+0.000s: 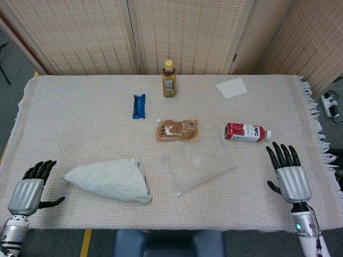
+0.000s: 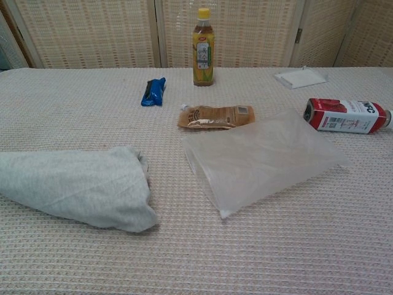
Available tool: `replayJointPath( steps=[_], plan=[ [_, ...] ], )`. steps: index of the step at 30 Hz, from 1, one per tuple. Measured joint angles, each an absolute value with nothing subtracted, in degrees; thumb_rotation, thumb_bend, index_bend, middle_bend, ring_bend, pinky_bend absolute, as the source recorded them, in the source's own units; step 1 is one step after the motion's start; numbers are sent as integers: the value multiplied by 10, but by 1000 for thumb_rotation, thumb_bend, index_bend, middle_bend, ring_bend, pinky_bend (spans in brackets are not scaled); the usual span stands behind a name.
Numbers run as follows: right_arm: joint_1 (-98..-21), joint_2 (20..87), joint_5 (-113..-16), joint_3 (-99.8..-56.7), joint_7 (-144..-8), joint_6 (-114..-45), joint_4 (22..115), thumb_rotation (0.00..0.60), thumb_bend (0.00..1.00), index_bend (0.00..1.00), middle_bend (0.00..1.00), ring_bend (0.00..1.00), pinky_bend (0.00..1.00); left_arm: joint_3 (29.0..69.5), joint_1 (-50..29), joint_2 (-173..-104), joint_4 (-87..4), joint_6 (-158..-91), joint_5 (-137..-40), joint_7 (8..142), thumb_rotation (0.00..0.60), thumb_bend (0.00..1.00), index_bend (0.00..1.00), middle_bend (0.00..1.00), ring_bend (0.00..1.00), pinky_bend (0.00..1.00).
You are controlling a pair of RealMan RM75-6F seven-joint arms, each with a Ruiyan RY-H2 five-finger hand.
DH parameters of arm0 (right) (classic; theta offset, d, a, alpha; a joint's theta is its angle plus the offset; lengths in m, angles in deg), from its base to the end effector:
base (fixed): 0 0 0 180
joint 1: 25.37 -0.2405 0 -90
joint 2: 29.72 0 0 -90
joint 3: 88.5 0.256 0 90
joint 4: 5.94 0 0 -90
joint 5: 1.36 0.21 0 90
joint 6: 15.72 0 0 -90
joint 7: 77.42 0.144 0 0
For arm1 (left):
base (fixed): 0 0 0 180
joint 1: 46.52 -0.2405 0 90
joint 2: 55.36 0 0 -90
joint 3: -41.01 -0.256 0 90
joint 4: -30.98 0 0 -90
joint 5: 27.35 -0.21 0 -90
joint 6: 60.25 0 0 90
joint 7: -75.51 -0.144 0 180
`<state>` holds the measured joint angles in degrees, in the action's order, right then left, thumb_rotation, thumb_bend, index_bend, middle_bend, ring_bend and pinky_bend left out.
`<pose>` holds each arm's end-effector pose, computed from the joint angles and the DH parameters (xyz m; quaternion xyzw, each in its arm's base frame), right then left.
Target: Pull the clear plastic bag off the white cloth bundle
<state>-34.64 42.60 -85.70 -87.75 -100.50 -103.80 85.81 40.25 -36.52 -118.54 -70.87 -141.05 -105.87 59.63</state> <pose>-0.2883 -0.1950 0.1174 0.6446 -0.2844 0.3259 0.6304 -0.2883 0.1891 0.1366 -0.6366 -0.3902 -0.3093 0.5889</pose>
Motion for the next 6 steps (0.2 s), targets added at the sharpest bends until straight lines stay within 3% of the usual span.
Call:
replayJointPath(
  steps=[6],
  plan=[
    [-313,408,-871,-889,-951,-1072,856,600,75,0,0,0,0,394,-422,-1198,-697,-1507,-1088,588,469,161,170,111,54,159]
  ],
)
